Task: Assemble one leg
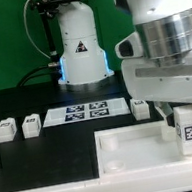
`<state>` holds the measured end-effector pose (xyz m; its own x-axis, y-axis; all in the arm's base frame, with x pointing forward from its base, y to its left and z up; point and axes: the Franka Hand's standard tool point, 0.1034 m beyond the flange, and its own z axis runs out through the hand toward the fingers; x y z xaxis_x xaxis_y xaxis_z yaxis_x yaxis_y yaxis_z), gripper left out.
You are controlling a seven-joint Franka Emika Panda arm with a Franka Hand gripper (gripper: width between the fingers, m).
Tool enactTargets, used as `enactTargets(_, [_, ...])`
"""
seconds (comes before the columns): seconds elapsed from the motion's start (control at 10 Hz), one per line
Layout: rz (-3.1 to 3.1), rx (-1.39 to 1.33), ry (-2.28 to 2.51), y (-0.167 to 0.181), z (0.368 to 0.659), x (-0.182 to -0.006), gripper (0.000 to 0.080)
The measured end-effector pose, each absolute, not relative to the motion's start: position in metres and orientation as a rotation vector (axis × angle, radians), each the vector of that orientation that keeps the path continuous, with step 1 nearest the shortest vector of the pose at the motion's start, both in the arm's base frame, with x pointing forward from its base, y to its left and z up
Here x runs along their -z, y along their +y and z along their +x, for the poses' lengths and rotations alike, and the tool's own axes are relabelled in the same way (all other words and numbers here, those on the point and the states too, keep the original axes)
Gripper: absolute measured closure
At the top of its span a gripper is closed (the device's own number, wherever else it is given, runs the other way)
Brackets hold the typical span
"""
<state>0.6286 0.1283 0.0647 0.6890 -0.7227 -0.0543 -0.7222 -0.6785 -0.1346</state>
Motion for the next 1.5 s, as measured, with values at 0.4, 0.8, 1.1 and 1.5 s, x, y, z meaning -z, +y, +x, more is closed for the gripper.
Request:
enactTargets(0.4, [-3.02, 0.09, 0.365, 0.122, 0.634, -0.068, 0.0151])
enactTargets(0.8, [-3.055, 0.135, -0.009, 0.114, 0.642, -0.073, 0.0278])
enactTargets(1.1, [-3.035, 0.122, 0.28, 0.113, 0.642, -0.072, 0.0509])
enactTargets(1.5, [-2.788, 0.045, 1.212, 0.11, 0.642, -0.071, 0.0509])
